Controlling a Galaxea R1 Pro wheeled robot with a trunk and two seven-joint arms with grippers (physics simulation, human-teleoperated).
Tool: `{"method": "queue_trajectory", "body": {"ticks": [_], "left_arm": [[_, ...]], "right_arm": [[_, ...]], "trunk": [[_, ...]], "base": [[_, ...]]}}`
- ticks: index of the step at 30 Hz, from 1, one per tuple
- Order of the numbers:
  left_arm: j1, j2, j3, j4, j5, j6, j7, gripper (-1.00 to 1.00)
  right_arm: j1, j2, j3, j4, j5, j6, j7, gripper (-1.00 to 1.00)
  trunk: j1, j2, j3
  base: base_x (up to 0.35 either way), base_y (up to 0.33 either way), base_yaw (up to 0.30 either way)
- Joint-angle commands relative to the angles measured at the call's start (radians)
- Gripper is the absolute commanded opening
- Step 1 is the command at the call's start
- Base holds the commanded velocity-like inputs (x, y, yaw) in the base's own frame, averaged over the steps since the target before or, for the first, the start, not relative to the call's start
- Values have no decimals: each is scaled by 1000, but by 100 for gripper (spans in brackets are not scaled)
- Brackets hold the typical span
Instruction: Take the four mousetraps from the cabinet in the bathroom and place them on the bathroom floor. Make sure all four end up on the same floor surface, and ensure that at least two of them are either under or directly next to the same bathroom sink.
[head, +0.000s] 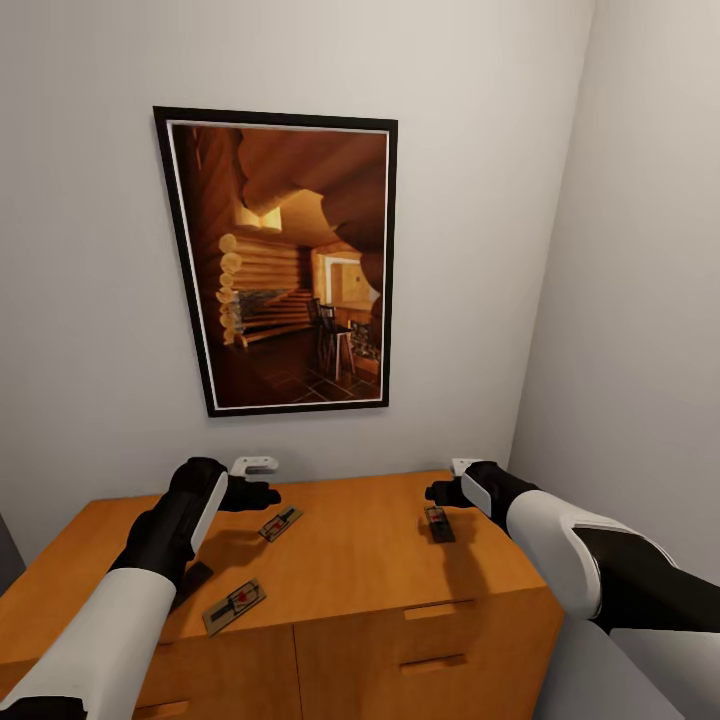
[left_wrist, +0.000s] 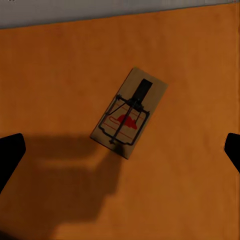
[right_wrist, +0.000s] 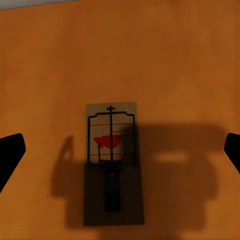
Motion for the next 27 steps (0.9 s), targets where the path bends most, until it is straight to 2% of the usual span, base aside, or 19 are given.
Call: {"method": "queue_trajectory", "body": {"ticks": [1,13,27], "left_arm": [[-1,-1,-2,-5,0,4,-1,100],[-1,-10,-1,-30,-1,5,19,100],[-1,-22,0,-44,1,5,89,100]], "right_arm": [[-1,0,-8,0,8,3,1,100],[-1,-2,-7,0,9,4,1,100],[-1,-2,-6,0,9,4,1,100]], "trunk": [[0,-1,-2],[0,-1,-2],[0,-1,-2]], "base": [[0,0,0],[0,0,0],[0,0,0]]}}
